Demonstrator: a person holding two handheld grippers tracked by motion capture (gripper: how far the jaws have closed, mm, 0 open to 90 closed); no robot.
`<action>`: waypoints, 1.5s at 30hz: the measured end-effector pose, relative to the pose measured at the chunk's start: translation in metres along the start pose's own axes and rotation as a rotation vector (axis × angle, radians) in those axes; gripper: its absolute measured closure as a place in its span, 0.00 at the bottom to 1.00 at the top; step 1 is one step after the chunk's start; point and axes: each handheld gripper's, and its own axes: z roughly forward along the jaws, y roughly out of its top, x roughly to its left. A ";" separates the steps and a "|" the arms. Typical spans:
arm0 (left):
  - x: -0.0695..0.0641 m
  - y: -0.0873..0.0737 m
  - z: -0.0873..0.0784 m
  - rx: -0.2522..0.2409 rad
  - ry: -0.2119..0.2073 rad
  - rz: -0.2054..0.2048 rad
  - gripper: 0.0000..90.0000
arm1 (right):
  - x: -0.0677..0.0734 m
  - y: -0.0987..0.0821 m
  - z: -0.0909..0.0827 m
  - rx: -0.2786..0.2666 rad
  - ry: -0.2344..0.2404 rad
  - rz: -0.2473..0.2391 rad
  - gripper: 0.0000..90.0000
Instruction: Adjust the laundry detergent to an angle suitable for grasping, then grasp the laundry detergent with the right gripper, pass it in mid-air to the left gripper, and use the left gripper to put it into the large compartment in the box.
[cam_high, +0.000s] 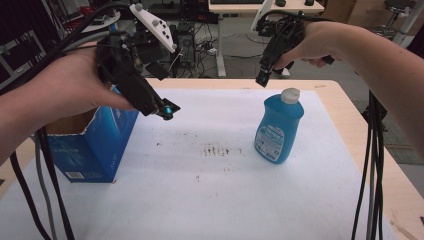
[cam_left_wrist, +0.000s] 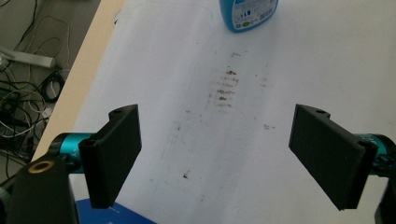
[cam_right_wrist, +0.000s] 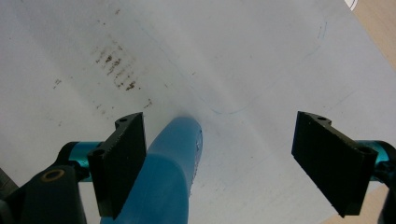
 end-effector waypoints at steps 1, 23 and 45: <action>0.000 0.000 0.000 0.001 0.000 -0.001 0.19 | 0.000 0.000 0.000 0.000 0.000 -0.001 0.19; -0.003 0.004 -0.006 -0.007 0.010 0.009 0.19 | 0.005 -0.002 -0.005 -0.011 -0.007 -0.013 0.19; -0.001 0.003 -0.005 -0.002 0.006 0.010 0.19 | 0.003 -0.005 -0.011 -0.039 -0.003 -0.007 0.19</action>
